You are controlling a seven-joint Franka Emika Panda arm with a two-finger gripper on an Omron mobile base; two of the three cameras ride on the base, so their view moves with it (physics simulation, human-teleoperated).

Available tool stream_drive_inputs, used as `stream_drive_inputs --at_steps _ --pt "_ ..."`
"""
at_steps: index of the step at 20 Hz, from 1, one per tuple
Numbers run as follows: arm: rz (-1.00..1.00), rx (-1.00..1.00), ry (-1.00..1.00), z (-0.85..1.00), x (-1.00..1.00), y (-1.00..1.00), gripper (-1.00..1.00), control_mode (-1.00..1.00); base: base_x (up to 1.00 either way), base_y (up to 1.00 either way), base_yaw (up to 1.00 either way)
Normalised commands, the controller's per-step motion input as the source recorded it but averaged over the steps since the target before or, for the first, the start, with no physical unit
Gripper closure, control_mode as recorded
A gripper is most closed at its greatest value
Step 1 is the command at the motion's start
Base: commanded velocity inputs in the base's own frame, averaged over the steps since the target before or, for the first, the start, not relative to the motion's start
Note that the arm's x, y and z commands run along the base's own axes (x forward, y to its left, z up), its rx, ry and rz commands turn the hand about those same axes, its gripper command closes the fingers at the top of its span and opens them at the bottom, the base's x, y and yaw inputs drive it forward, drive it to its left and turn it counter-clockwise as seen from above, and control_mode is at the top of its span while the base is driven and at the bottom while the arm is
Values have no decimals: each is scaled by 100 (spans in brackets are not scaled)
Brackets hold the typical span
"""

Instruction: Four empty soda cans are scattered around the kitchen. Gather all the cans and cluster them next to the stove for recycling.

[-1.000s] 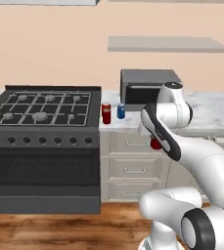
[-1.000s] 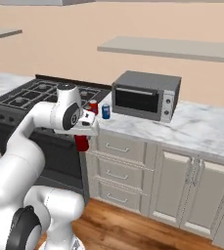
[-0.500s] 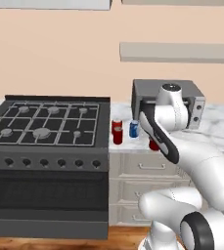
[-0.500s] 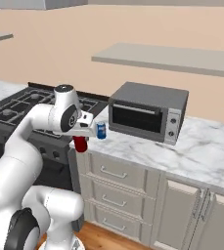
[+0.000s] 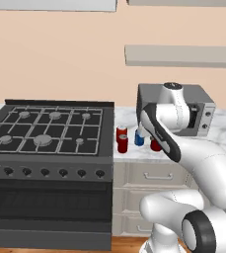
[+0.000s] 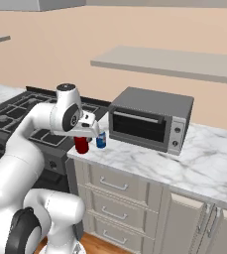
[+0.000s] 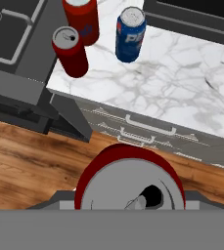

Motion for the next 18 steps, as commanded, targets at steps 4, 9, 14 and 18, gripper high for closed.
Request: stream_drive_inputs --at_steps 4,9,14,18 --pt "0 0 0 0 0 0 100 100 40 21 3" --pt "0 0 0 0 0 0 100 100 46 11 3" --pt "0 0 0 0 0 0 100 100 45 6 3" --pt "0 0 0 0 0 0 100 100 46 5 3"
